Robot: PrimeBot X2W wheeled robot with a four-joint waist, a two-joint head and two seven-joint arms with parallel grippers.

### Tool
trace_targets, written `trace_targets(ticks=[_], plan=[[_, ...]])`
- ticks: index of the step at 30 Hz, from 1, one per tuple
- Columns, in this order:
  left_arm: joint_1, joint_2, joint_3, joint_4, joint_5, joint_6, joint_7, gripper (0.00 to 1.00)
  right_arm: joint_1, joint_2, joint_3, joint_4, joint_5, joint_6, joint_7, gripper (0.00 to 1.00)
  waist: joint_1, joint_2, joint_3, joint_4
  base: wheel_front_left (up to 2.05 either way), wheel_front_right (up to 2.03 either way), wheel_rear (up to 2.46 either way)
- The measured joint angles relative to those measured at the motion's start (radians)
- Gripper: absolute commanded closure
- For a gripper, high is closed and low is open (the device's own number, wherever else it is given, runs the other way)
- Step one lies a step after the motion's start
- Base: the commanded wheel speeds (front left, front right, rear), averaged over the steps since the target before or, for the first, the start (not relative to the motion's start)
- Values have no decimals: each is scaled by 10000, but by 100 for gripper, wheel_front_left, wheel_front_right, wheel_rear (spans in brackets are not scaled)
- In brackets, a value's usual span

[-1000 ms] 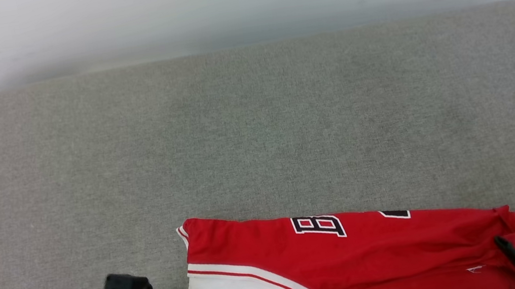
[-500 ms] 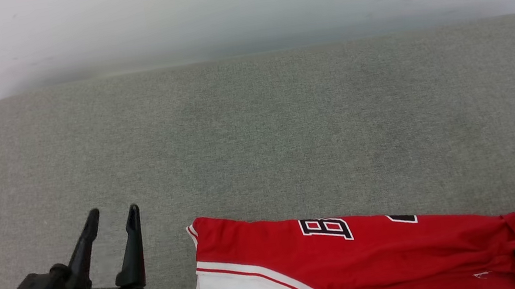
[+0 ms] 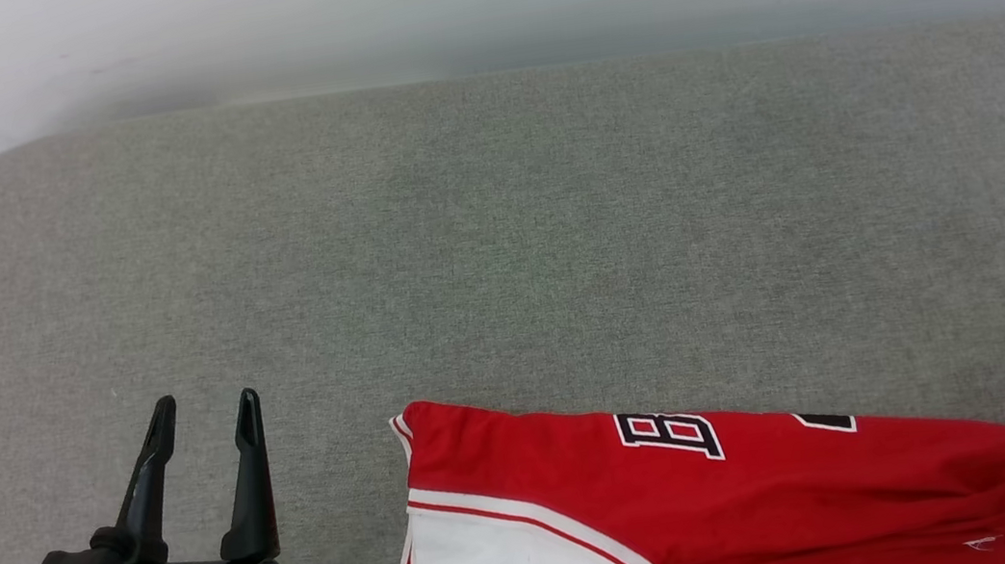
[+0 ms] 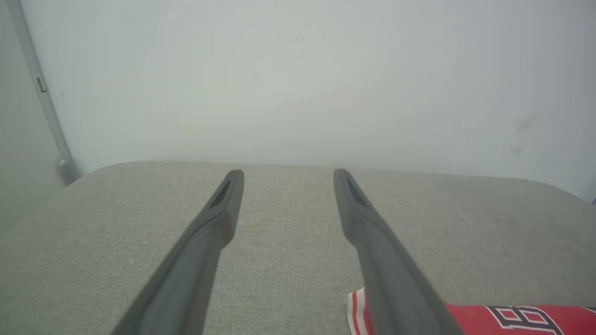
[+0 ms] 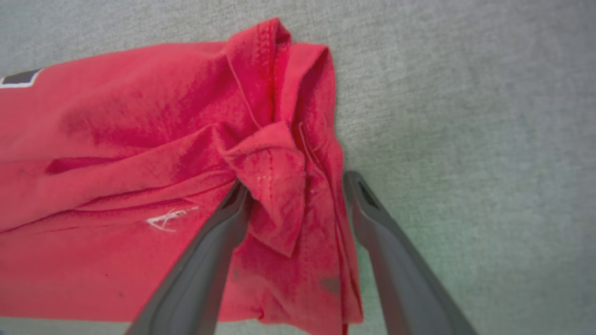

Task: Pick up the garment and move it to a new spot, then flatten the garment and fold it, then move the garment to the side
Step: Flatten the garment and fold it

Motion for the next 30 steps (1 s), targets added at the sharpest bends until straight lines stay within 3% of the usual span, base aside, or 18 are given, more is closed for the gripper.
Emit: trace_targets(ticks=[5,18,19,20,21,30], plan=[[-3,-215,115,138,221,-100,0,0,-173,-29,84,474,-27,10,-182,0,0,0,128,117,0,0,0],[-33,-261,4,222,270,-138,0,0,-366,-244,1453,539,1302,-102,-222,0,-1,0,12,57,0,0,0],[-33,-257,-8,221,268,-140,0,0,-374,-251,1559,523,1377,-102,-261,51,0,0,-1,46,0,0,0],[-33,-255,-15,221,263,-140,0,0,-375,-251,1645,518,1427,-102,-324,61,-1,0,-13,37,0,0,0],[-33,-249,-13,219,249,-140,0,0,-376,-261,1712,516,1476,-102,-401,100,-1,0,-28,30,0,0,0],[19,-215,6,201,205,-140,0,0,-473,-337,1854,796,1231,8,-1183,100,0,0,-171,-55,0,0,0]])
